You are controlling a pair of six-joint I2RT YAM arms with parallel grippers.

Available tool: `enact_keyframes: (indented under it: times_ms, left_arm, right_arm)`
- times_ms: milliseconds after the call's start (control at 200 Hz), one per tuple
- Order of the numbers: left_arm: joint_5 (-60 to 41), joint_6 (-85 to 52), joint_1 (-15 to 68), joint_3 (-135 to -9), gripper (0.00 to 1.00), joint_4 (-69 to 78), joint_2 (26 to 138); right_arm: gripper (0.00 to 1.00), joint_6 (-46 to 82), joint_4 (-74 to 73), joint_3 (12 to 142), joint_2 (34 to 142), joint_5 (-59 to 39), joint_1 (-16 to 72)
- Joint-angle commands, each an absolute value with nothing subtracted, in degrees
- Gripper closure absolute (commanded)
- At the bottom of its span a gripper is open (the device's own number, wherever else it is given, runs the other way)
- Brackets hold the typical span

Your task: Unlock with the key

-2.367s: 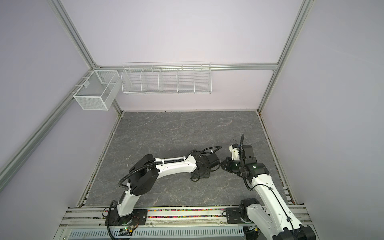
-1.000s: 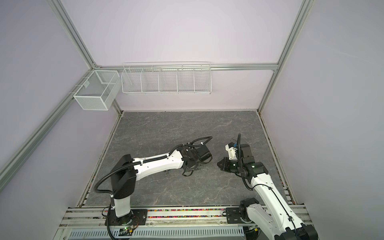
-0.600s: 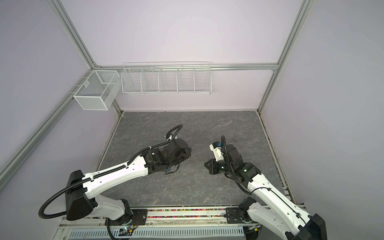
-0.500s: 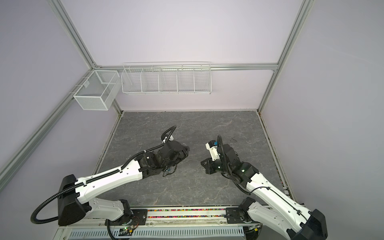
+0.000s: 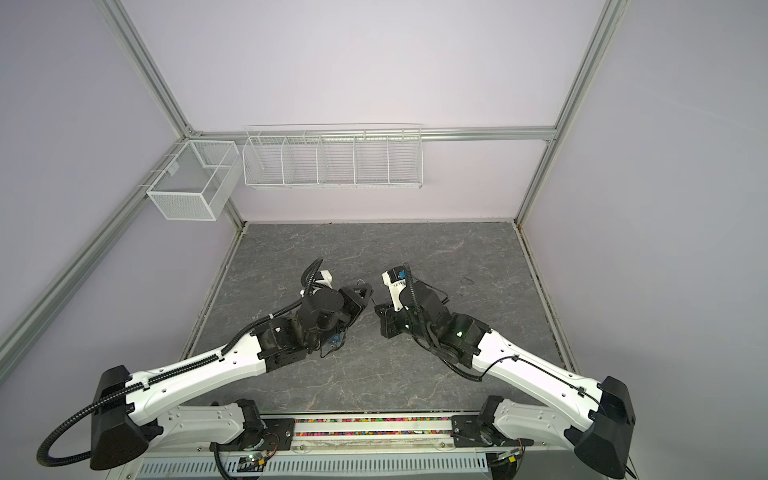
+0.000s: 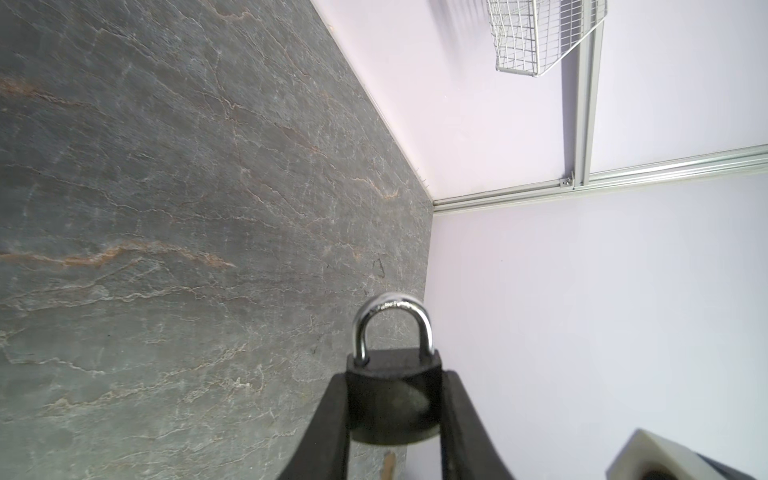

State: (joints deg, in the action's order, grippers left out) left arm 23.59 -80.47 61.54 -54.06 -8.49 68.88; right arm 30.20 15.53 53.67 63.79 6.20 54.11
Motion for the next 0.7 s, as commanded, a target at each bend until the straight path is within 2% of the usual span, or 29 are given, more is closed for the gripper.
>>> enact_keyframes:
  times_ms: [0,695]
  left_arm:
    - [23.6,-81.47,61.52,-53.92,0.81,-5.47,67.33]
    - [19.48,-76.73,60.71,-55.9,0.82,-7.18,68.5]
  right_arm:
    - [0.93,30.17,15.15,54.78,63.56,9.59,54.34]
    - [0.94,29.0,18.37,58.27,64.25,8.0,54.47]
